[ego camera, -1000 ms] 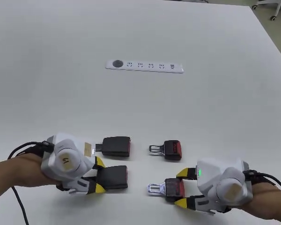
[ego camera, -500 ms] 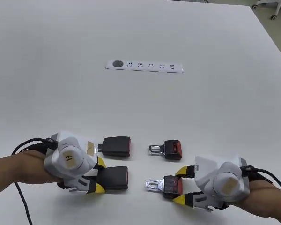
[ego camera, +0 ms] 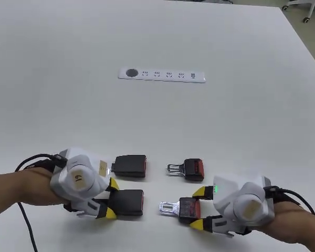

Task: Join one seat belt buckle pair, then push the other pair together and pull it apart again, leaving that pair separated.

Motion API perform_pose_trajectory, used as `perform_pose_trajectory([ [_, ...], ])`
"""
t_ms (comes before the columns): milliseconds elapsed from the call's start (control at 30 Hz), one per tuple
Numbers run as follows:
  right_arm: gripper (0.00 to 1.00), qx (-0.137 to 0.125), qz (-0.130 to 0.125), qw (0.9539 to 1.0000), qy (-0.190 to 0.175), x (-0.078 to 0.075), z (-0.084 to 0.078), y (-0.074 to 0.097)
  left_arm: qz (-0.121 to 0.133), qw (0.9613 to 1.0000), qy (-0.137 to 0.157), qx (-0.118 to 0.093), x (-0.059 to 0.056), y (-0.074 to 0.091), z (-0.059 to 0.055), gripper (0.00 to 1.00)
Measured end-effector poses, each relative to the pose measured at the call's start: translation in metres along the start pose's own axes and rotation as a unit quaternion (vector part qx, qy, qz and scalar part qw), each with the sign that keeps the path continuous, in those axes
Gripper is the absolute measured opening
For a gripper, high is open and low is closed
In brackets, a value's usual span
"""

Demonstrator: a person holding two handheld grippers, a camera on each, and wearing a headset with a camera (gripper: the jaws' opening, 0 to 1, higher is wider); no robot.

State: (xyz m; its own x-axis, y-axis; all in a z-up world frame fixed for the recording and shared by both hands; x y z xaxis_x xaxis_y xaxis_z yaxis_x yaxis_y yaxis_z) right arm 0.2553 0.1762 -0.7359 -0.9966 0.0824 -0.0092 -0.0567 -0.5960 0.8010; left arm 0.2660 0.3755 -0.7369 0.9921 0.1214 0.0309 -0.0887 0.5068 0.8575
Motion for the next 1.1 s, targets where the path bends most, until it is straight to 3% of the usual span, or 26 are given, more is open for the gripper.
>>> perform_pose_trajectory([
  [1100,0.3,-0.006,0.01,0.9999,0.01,-0.002,0.031,-0.021,-0.001,0.9999,-0.012,0.007,0.0,-0.001,0.0,0.32],
])
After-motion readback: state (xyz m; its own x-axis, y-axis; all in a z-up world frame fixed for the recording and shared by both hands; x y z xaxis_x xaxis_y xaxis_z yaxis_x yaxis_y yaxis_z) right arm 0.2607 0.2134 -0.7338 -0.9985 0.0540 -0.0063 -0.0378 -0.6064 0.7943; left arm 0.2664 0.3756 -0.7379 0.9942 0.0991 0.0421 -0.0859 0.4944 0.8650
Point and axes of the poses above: the centre of the closed fingertips' face, and the gripper's own axes: y roughly backward along the fingers, x roughly to its left, z roughly out of its top, the point moved 5 cm from there along y, roughly backward along the fingers, and after that the axes turned 4 degrees about z, right-handed, at the moved point
